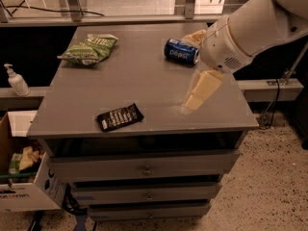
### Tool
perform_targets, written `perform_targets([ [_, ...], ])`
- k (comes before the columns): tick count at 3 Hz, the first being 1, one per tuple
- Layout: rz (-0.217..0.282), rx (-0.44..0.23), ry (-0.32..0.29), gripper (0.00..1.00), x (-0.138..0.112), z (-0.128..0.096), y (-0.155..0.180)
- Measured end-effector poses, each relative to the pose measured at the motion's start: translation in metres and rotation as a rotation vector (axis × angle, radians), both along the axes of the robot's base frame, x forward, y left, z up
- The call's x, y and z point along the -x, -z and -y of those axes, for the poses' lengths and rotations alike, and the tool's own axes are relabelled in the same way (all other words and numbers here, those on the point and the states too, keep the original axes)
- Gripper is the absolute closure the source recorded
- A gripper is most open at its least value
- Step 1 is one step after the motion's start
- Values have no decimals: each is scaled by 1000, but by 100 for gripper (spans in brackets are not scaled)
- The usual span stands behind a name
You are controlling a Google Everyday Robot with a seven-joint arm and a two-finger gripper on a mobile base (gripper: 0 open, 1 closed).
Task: Pick green jalapeno chip bag
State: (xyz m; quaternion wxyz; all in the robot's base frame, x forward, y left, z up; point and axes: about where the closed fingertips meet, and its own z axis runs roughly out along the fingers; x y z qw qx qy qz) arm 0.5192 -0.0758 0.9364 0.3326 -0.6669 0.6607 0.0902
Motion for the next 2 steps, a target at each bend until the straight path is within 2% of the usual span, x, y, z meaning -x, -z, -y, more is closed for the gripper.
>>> perform_targets([
  [1, 94, -10, -100, 0, -17, -14, 1],
  [2, 172, -26, -183, 0, -46, -37, 8],
])
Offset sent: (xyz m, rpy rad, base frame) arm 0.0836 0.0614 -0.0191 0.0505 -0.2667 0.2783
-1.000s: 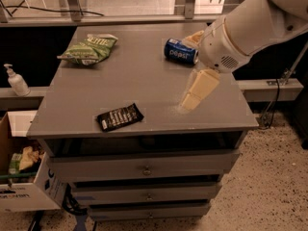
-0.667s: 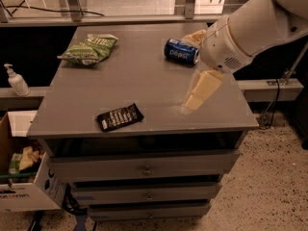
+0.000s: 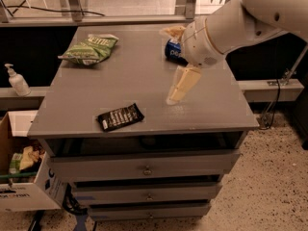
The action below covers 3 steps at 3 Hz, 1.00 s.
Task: Pick green jalapeno chip bag
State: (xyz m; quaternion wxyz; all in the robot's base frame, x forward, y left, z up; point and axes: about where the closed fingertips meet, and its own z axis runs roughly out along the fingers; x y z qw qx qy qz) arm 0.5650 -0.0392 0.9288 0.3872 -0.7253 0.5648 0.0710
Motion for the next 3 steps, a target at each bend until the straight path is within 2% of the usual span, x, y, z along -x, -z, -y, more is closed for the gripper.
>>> perform_targets([
  [1, 27, -34, -60, 0, -21, -34, 15],
  [2, 37, -87, -73, 0, -45, -61, 33],
  [3, 36, -87, -73, 0, -45, -61, 33],
])
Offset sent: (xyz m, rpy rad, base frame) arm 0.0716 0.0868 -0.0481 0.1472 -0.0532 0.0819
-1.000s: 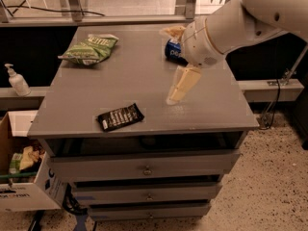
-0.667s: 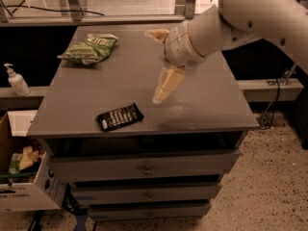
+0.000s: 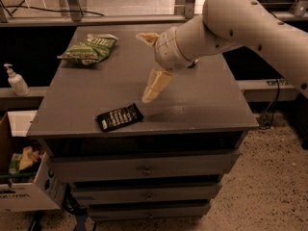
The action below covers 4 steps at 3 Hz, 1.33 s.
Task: Pick green jalapeno chip bag
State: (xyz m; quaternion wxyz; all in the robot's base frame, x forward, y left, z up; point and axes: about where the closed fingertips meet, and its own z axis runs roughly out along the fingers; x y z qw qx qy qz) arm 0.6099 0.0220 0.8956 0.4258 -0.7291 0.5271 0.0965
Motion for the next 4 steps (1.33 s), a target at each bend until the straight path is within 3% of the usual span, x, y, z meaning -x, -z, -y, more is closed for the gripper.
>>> perform_targets([
  [1, 40, 7, -22, 0, -11, -13, -1],
  [4, 140, -24, 75, 0, -94, -64, -4],
])
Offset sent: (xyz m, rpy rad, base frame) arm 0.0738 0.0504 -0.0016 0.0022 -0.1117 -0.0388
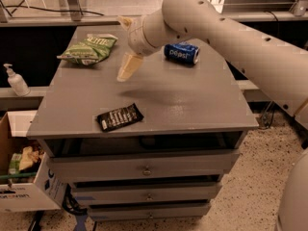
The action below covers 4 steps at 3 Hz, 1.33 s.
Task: Pick green jalapeno chip bag
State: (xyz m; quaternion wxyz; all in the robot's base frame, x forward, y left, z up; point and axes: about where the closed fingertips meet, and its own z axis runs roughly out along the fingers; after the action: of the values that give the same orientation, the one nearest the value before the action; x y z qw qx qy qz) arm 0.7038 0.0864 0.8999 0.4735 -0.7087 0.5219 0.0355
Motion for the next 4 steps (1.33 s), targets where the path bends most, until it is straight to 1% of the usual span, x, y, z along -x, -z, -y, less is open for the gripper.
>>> perform_targets([
  [1, 3, -67, 114, 0, -39, -30, 13],
  [2, -23, -166, 267, 0, -87, -77, 34],
  [3, -43, -217, 317, 17, -106, -92, 38],
  [4, -66, -260, 358, 40, -116, -98, 40],
])
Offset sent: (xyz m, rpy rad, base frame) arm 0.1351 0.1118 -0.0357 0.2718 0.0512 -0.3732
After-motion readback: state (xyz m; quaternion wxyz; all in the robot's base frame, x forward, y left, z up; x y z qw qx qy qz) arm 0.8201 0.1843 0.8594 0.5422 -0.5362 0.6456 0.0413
